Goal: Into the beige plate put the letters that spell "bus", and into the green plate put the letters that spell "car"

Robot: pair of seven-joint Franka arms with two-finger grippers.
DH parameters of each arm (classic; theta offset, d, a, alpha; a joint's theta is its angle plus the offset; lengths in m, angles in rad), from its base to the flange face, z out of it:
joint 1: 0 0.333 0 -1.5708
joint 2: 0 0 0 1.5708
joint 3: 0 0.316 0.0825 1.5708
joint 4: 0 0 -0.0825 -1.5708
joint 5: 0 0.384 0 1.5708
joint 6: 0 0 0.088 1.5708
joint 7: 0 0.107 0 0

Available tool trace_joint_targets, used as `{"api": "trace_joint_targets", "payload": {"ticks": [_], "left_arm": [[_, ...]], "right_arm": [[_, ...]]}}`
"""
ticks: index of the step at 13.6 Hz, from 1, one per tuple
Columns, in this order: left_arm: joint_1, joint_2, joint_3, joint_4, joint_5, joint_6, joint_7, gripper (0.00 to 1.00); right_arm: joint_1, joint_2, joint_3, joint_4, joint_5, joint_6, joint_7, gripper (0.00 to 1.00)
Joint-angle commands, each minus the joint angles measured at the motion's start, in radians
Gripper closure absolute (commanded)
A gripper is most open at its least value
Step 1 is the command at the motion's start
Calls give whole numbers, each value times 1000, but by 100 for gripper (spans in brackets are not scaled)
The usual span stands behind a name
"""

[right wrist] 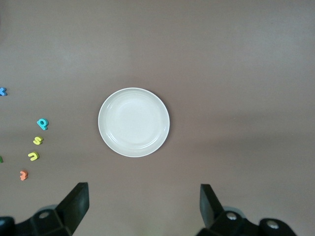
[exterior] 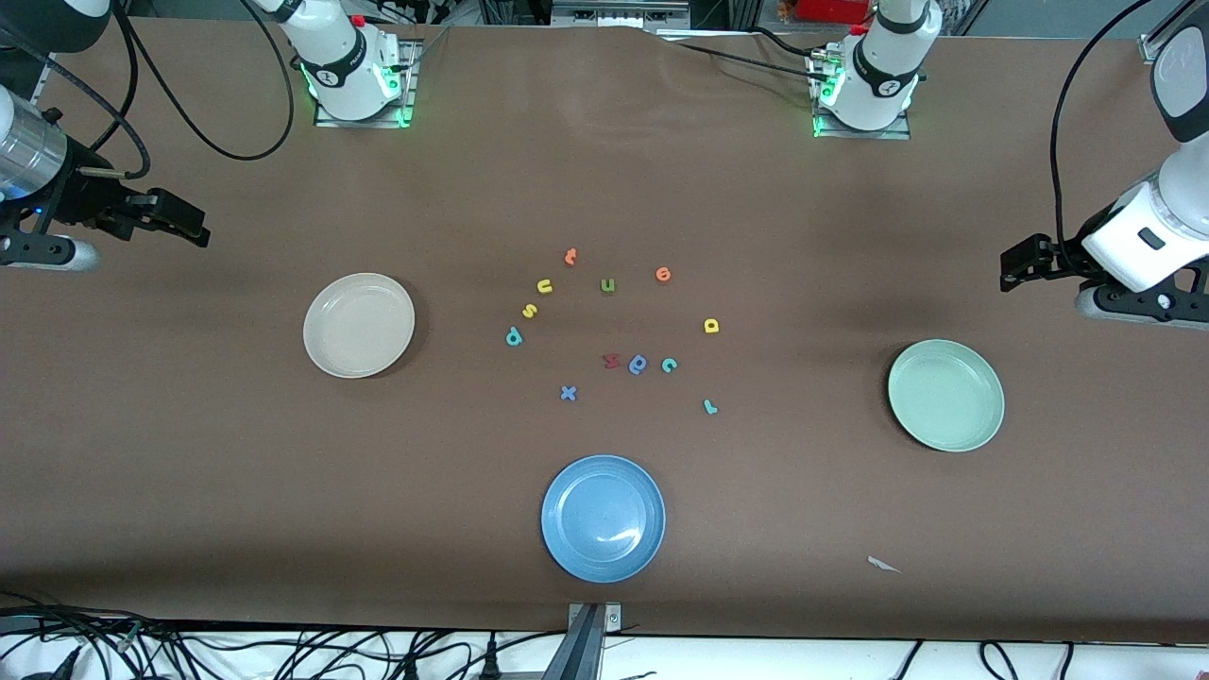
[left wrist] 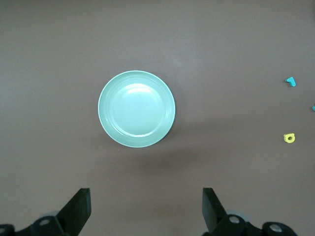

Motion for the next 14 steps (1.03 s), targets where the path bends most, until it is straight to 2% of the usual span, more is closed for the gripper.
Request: {"api": "trace_joint_targets", "payload": {"ticks": [1, 14], "left_arm": [[-1, 3, -1, 13, 9, -5, 20, 0], [0, 1, -1, 13, 9, -5, 20, 0]], "right_arm": [[-5, 18, 4, 34, 13, -23, 0, 0], [-2, 21, 6, 45, 2, -15, -3, 0]]}}
